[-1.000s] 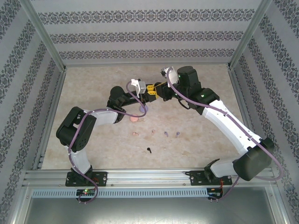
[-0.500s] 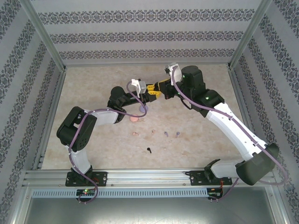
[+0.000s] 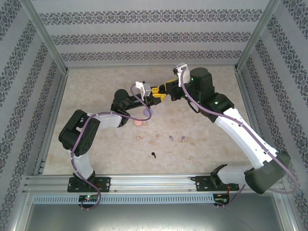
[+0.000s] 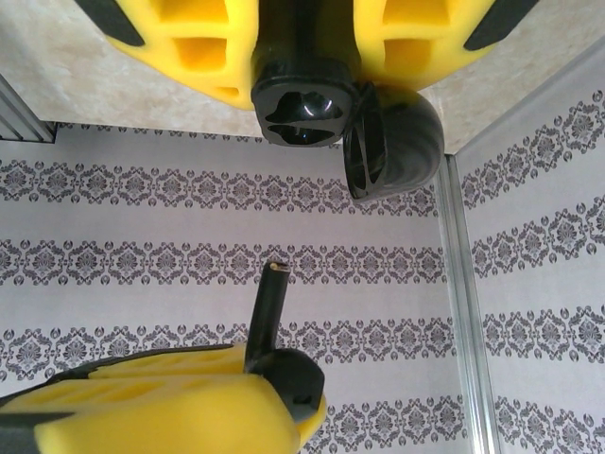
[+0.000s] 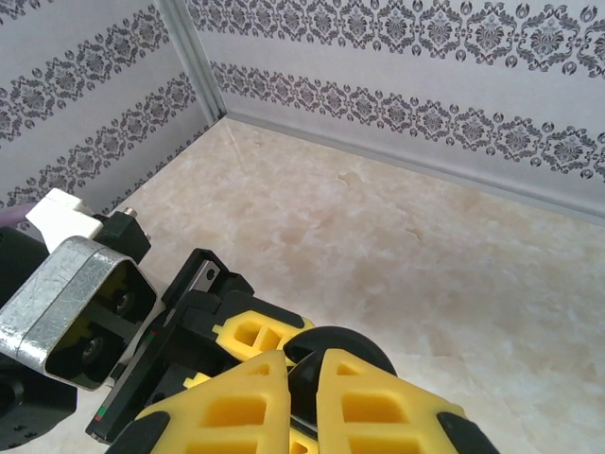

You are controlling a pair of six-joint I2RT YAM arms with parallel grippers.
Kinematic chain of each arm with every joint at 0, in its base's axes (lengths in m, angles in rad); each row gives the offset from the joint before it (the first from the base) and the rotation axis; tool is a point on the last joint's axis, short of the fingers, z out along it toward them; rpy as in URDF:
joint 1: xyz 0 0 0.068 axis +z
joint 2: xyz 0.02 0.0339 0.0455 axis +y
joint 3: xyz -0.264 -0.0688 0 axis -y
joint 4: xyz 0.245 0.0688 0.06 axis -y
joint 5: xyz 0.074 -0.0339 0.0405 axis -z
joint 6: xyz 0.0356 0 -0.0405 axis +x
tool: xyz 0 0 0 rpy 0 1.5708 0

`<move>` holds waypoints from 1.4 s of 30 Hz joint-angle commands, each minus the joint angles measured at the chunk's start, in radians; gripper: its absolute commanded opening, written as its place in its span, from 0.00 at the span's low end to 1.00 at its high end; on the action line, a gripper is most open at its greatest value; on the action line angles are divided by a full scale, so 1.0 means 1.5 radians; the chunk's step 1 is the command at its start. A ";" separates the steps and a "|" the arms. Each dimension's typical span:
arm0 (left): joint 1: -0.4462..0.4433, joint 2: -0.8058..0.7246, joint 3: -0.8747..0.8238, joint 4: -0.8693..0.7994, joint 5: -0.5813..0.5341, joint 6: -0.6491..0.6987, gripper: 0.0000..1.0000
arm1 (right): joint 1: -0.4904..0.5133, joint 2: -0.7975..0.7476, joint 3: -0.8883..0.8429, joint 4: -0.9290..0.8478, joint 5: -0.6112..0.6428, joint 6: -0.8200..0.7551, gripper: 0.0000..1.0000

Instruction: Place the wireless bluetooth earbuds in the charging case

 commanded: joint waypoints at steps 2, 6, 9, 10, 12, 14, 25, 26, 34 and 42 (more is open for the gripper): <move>0.001 0.007 0.015 0.021 -0.002 -0.005 0.00 | -0.002 0.000 -0.016 0.018 0.004 0.012 0.10; 0.001 0.007 0.017 0.022 -0.004 -0.007 0.00 | -0.004 0.008 -0.022 0.022 -0.004 0.016 0.10; 0.001 0.006 0.018 0.022 -0.005 -0.007 0.00 | -0.003 0.011 -0.031 0.026 -0.007 0.018 0.10; 0.001 0.006 0.019 0.023 -0.005 -0.006 0.00 | -0.004 0.012 -0.034 0.027 -0.008 0.019 0.10; 0.001 0.006 0.019 0.024 -0.005 -0.006 0.00 | -0.005 0.013 -0.039 0.030 -0.008 0.021 0.10; 0.001 0.005 0.020 0.027 -0.005 -0.008 0.00 | -0.005 0.015 -0.042 0.033 -0.008 0.022 0.10; 0.001 -0.004 0.016 0.033 0.005 -0.011 0.00 | -0.012 0.033 -0.046 0.037 -0.015 0.027 0.10; 0.000 -0.005 0.015 0.035 0.005 -0.012 0.00 | -0.013 0.033 -0.047 0.037 -0.015 0.028 0.10; 0.000 -0.010 0.015 0.028 -0.005 -0.010 0.00 | -0.012 0.040 -0.049 0.029 -0.051 0.027 0.10; -0.001 -0.011 0.012 0.017 -0.012 -0.003 0.00 | 0.002 0.055 -0.053 0.021 -0.039 0.030 0.11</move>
